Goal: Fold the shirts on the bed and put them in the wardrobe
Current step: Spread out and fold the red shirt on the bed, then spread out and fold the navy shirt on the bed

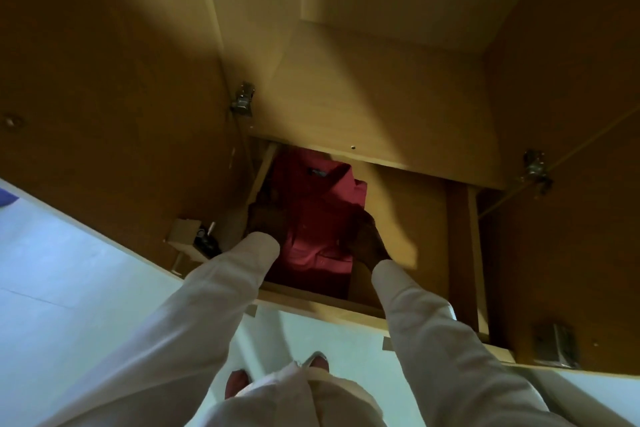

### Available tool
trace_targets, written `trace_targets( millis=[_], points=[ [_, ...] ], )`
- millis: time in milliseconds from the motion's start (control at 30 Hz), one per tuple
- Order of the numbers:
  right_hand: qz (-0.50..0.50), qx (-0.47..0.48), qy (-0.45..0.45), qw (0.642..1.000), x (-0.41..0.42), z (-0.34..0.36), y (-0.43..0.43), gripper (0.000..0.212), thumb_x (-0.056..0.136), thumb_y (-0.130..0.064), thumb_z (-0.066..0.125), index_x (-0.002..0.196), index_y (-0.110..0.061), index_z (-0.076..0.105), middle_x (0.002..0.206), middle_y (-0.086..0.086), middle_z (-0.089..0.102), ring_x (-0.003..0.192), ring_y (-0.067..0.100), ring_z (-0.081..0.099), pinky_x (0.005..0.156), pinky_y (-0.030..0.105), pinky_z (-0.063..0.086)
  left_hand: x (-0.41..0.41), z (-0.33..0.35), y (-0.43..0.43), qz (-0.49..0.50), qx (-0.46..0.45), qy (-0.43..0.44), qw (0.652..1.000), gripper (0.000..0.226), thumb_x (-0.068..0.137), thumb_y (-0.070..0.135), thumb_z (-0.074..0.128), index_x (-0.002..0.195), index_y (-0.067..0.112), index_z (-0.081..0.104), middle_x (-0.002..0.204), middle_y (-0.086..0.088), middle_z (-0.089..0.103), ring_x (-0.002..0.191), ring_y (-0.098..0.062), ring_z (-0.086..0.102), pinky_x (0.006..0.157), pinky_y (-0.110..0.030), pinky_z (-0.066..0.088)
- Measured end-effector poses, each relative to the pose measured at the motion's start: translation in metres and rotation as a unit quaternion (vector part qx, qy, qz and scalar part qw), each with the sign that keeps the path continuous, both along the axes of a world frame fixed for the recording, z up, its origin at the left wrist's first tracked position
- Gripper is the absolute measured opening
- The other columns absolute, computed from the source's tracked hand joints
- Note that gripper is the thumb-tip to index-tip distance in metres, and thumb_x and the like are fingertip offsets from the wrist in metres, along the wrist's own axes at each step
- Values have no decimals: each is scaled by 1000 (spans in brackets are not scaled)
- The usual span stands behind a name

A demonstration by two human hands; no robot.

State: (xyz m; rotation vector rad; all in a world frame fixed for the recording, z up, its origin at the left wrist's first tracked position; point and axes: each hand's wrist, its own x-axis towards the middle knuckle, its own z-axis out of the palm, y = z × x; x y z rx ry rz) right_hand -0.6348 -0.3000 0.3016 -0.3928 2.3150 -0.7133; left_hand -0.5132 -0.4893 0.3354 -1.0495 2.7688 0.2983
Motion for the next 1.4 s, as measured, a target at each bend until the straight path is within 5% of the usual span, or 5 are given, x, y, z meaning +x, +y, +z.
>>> trace_targets(
  millis=[100,467,700,900,1400],
  points=[
    [7,16,75,997,30,30,4,82,89,-34,67,155,-25,20,160,7,19,138,39,33,105,54,44,18,-13,12,-44,21,-41,998,60,106,28,34,159,16,7,161,-16,19,145,-37,28,110,-49,38],
    [63,-39,95,993,58,47,34,72,91,-41,65,152,-27,31,156,3,25,137,36,37,110,50,43,25,30,45,16,135,-1,991,40,100,22,53,137,7,52,142,-15,51,129,-34,50,106,-41,41],
    [-73,-162,113,978,99,104,114,52,91,-29,72,139,-23,53,134,-4,56,102,10,64,86,22,51,11,78,128,-82,274,199,937,45,92,23,66,135,17,55,133,-6,58,116,-24,57,95,-31,45],
    [-240,-171,154,943,200,133,185,29,91,-31,72,119,-25,65,106,-14,70,82,-6,64,81,20,51,47,92,193,-233,343,196,889,40,88,26,68,127,22,60,128,-4,56,107,-24,60,91,-29,47],
    [-576,-142,131,794,529,78,276,19,89,-25,69,108,-20,71,97,-7,72,85,7,67,81,38,57,290,10,326,-407,490,-54,769,31,87,31,68,117,23,65,108,6,67,102,-16,65,93,-44,56]
  ],
)
